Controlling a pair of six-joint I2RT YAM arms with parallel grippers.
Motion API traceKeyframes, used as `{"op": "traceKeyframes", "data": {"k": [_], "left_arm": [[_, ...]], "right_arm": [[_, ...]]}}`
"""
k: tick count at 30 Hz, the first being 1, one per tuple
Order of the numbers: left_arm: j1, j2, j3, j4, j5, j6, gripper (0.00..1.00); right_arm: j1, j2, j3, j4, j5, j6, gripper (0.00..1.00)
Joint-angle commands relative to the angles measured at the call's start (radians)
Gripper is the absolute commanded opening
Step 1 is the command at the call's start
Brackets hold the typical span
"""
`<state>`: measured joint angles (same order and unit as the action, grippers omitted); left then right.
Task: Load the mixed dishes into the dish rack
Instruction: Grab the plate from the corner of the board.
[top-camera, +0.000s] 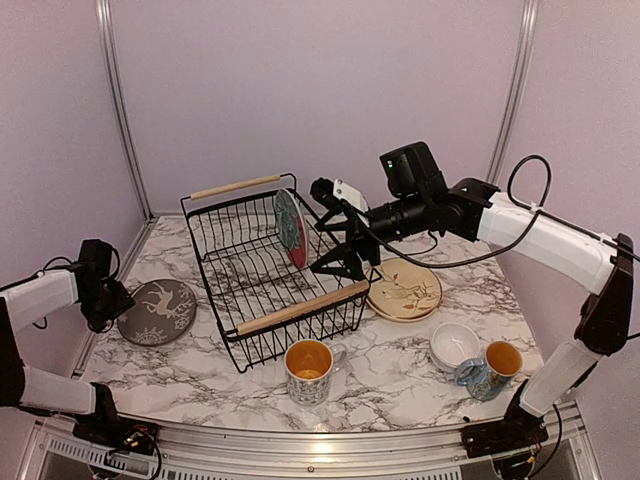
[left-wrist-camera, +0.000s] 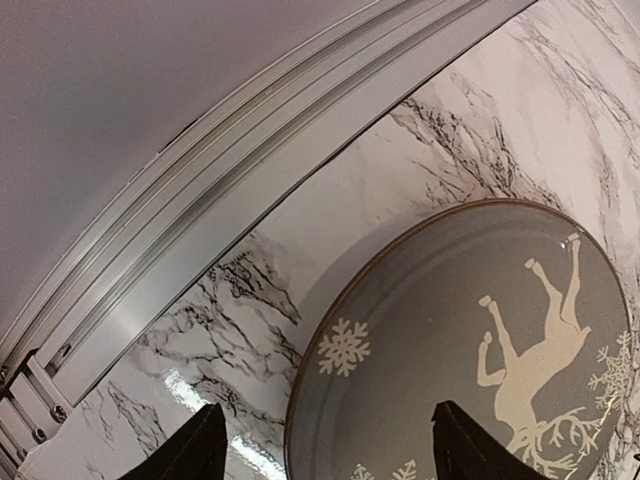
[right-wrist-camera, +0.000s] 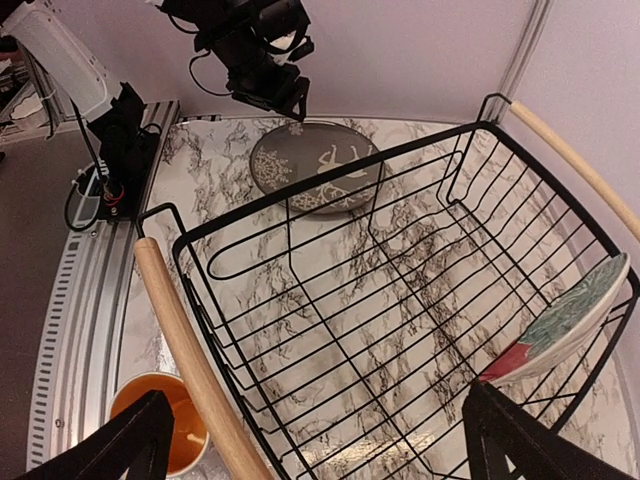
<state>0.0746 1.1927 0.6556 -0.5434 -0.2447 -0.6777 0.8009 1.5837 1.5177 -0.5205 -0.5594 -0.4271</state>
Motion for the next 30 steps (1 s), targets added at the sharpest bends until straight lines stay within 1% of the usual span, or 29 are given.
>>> {"op": "traceKeyframes", "data": {"k": [1,6,10,17,22,25,27,29,30], "left_arm": [[0.072,0.013,-0.071,0.120,0.070,0.019,0.72],[0.130,0.038,-0.151,0.225,0.157,0.003,0.62],[0.148,0.037,-0.197,0.322,0.217,-0.018,0.53],[0.150,0.003,-0.255,0.401,0.226,-0.064,0.42],[0.149,0.018,-0.287,0.456,0.236,-0.089,0.36],[0.149,0.037,-0.302,0.496,0.242,-0.095,0.28],[0.149,0.046,-0.309,0.520,0.242,-0.097,0.21],[0.150,0.050,-0.313,0.533,0.280,-0.095,0.18],[0.149,0.048,-0.313,0.568,0.304,-0.090,0.17]], "right_arm": [[0.001,-0.026,-0.012,-0.028,-0.073,-0.021,0.98],[0.001,-0.016,-0.012,-0.029,-0.095,-0.016,0.98],[0.001,-0.003,-0.009,-0.023,-0.080,-0.011,0.99],[0.002,0.023,-0.003,-0.020,-0.083,0.000,0.98],[0.004,0.047,0.009,-0.020,-0.081,0.013,0.98],[0.007,0.058,0.020,-0.028,-0.079,0.013,0.98],[0.014,0.066,0.026,-0.035,-0.072,0.013,0.99],[0.020,0.072,0.031,-0.041,-0.062,0.010,0.98],[0.023,0.076,0.033,-0.043,-0.056,0.009,0.98]]}}
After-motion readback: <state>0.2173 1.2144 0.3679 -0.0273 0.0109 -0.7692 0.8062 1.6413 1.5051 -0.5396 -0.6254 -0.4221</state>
